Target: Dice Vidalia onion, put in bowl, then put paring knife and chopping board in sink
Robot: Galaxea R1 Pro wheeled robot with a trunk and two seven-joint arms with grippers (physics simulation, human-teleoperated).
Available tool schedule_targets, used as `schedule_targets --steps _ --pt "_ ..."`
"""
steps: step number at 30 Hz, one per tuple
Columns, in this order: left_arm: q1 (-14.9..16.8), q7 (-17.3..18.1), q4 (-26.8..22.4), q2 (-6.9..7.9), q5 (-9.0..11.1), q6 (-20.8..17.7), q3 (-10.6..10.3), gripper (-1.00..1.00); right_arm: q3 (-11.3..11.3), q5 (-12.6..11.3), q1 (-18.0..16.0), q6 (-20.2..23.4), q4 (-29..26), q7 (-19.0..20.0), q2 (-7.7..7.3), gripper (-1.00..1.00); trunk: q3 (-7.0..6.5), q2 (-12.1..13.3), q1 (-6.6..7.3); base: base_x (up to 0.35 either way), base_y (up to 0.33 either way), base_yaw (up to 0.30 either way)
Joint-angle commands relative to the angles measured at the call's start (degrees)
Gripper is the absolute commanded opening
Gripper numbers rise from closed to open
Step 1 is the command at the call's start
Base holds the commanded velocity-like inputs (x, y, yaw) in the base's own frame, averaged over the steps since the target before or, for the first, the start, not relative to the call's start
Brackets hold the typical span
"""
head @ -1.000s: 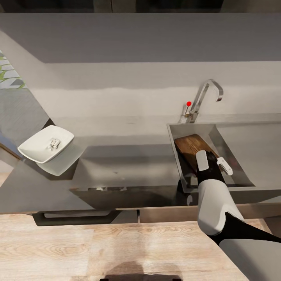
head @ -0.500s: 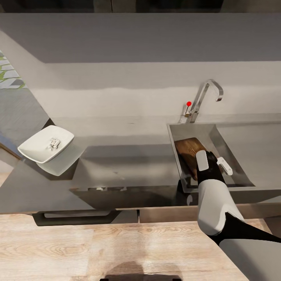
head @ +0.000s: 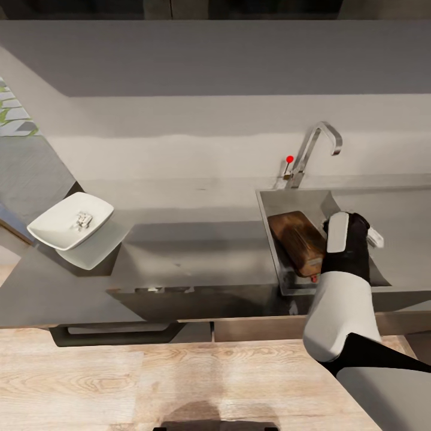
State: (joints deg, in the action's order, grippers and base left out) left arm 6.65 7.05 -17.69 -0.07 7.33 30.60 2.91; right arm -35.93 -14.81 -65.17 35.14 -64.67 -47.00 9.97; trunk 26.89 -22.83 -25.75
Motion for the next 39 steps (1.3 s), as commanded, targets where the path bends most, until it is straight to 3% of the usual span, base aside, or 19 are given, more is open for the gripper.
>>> schedule_targets --steps 1,6,8,11,15,16,19,22,31,35,37,38,39 --pt "0.03 0.59 0.21 -0.02 0.49 0.07 0.25 1.0 -0.04 -0.4 -0.05 4.47 -2.51 3.04 0.03 1.0 0.08 -0.09 -0.03 0.0 0.0 0.0" --pt "0.03 0.59 0.39 -0.02 0.49 0.07 0.25 1.0 0.0 0.32 0.0 13.89 -5.53 14.57 0.03 1.0 0.08 -0.09 -0.03 0.0 0.0 0.0" --pt "0.03 0.59 0.39 -0.02 0.49 0.07 0.25 1.0 1.08 2.76 0.15 15.58 -5.8 19.26 0.03 1.0 0.08 -0.09 -0.03 0.0 0.0 0.0" --pt "0.03 0.59 0.38 -0.02 0.49 0.07 0.25 1.0 4.69 6.17 1.93 15.98 -5.88 24.74 0.03 1.0 0.08 -0.09 -0.03 0.0 0.0 0.0" --pt "0.03 0.59 0.37 -0.02 0.49 0.07 0.25 1.0 11.68 9.32 5.06 16.03 -6.07 36.3 0.03 1.0 0.08 -0.09 -0.03 0.0 0.0 0.0" --pt "0.03 0.59 0.37 -0.02 0.49 0.07 0.25 1.0 12.34 10.02 5.39 16.01 -6.14 37.74 0.03 1.0 0.08 -0.09 -0.03 0.0 0.0 0.0" --pt "0.03 0.59 0.37 0.05 0.49 0.07 0.25 1.0 13.29 12.64 6.83 15.59 -6.71 40.1 0.03 1.0 0.08 -0.09 -0.03 0.0 0.0 0.0" --pt "0.03 0.59 0.37 0.14 0.49 0.07 0.23 1.0 13.55 13.52 7.38 15.23 -7.35 40.7 0.03 1.0 0.08 -0.09 -0.03 -0.025 0.0 0.0" --pt "0.03 0.59 0.44 0.02 0.49 0.07 0.2 1.0 13.61 13.78 7.71 15.09 -7.59 43.85 0.03 1.0 0.08 -0.09 -0.03 -0.132 0.0 0.0" --pt "0.03 0.59 0.46 -0.01 0.49 0.07 0.17 1.0 14.09 13.89 9.3 12.09 -9.58 44.35 0.03 1.0 0.08 -0.09 -0.03 -0.194 0.0 0.0" --pt "0.03 0.59 0.46 -0.01 0.49 0.07 0.16 1.0 17.38 14.06 11.42 6.7 -10.5 44.42 0.03 1.0 0.08 -0.09 -0.03 -0.201 0.0 0.0" --pt "0.03 0.59 0.46 -0.02 0.49 0.07 0.16 1.0 20.38 14.14 13.01 2.07 -10.8 44.39 0.03 1.0 0.08 -0.09 -0.03 -0.202 0.0 0.0" --pt "0.03 0.59 0.46 -0.02 0.49 0.07 0.16 1.0 21.38 14.16 13.68 0.07 -10.92 44.38 0.03 1.0 0.08 -0.09 -0.03 -0.202 0.0 0.0"
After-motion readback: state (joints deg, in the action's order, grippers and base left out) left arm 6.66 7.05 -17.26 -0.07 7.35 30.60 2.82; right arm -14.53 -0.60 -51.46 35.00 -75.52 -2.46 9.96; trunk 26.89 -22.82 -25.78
